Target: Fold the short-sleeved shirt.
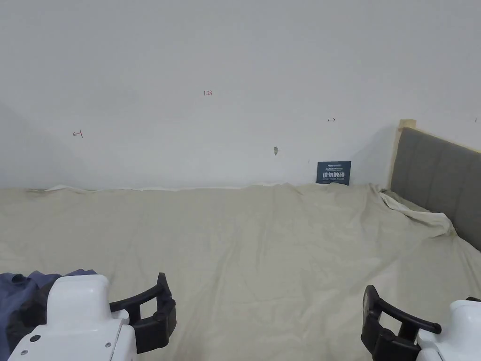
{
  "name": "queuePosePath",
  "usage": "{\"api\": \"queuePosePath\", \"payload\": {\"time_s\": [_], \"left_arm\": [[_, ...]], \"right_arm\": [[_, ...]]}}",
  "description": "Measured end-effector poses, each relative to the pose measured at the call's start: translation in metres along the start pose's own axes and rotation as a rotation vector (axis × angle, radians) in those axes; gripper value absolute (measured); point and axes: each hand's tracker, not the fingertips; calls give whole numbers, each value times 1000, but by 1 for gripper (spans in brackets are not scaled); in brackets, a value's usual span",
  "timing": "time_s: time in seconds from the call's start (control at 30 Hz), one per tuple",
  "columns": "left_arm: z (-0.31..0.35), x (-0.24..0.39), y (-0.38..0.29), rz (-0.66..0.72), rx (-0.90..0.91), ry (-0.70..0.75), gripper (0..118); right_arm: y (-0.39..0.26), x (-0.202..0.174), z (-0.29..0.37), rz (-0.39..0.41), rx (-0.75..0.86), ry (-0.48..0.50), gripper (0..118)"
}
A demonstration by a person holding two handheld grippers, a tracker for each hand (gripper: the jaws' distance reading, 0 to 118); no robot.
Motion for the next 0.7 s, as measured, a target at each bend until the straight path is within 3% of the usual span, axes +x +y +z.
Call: {"api": "queuePosePath", "payload": {"time_s": [0.07, 0.13, 0.23, 0.27, 0.3, 0.33, 0.37, 0.4, 0.47, 0.7], "left_arm": [[-3, 1, 3, -6, -30, 3, 118], [-2, 1, 2, -12, -32, -13, 118], [0, 5, 3, -40, -20, -19, 118], [1, 6, 3, -38, -21, -38, 111], [3, 7, 3, -32, -12, -46, 88], [5, 9, 3, -40, 8, -35, 24], [5, 12, 3, -60, 21, 4, 0], [-4, 10, -2, -126, -31, 121, 0], [-7, 0, 2, 11, -19, -34, 0], [-3, 11, 14, -10, -38, 2, 0]], "right_arm": [[1, -1, 1, 8, 9, 0, 117], [2, -3, 4, 13, 27, 3, 105], [6, -8, 2, 31, 26, -39, 24], [7, -8, 0, 33, 13, -68, 14], [7, -6, -1, 20, 8, -59, 13], [6, -2, -1, -12, -7, -29, 12], [6, 0, -2, -27, -19, -4, 9], [7, 0, -3, -21, -20, -11, 5], [5, -2, -1, 1, -15, -20, 1], [7, 1, 2, 21, 5, 21, 0]]}}
